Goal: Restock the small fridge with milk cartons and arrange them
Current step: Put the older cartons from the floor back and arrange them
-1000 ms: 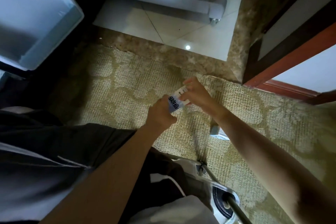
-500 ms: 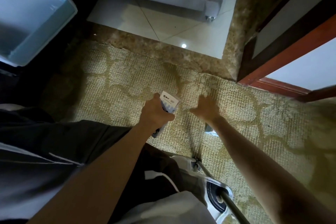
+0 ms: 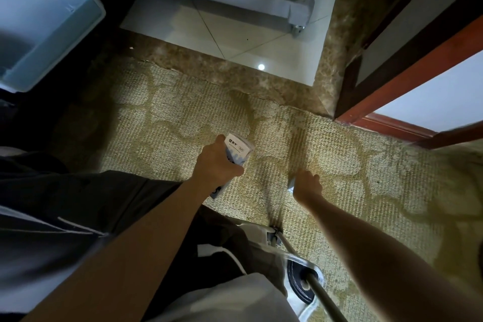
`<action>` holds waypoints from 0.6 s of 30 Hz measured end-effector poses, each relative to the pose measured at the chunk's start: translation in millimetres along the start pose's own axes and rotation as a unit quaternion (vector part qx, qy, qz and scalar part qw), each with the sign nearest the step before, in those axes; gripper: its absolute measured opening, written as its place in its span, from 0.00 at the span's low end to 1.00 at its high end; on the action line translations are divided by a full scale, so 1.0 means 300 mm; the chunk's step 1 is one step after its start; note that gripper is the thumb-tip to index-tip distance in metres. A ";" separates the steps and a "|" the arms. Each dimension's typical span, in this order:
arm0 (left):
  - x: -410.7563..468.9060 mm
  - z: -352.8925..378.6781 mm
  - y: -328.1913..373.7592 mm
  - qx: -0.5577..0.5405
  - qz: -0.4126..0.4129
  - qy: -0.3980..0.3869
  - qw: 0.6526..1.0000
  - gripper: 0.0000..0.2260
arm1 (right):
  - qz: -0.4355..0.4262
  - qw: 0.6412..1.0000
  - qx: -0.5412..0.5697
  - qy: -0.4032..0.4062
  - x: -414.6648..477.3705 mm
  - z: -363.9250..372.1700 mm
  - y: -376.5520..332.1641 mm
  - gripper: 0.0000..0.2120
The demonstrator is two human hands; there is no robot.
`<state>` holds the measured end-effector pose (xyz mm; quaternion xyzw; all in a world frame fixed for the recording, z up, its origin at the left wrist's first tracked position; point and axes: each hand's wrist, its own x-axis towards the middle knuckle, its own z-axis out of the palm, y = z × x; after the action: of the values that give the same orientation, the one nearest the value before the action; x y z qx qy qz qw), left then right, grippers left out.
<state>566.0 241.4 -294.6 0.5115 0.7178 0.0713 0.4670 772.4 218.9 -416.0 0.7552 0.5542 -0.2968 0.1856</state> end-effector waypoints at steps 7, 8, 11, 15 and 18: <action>-0.001 -0.013 -0.003 -0.029 0.006 0.009 1.000 0.20 | -0.040 0.999 0.004 0.020 0.006 -0.043 -0.063 0.16; 0.000 -0.017 -0.002 -0.039 0.002 0.011 0.999 0.21 | -0.053 0.998 0.005 0.017 0.001 -0.058 -0.080 0.15; 0.006 -0.041 -0.001 -0.097 -0.026 0.048 0.994 0.19 | -0.089 0.995 0.034 0.017 0.003 -0.105 -0.150 0.14; 0.018 -0.128 -0.009 -0.176 -0.060 0.111 0.976 0.20 | -0.148 0.986 0.065 0.030 0.005 -0.206 -0.302 0.15; 0.033 -0.256 -0.022 -0.200 -0.082 0.177 0.960 0.25 | -0.196 0.976 0.081 0.052 -0.018 -0.306 -0.455 0.18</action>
<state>504.0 275.1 -261.8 0.3258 0.7997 0.2646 0.4294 664.1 314.2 -336.7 0.6588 0.6743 -0.3319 0.0330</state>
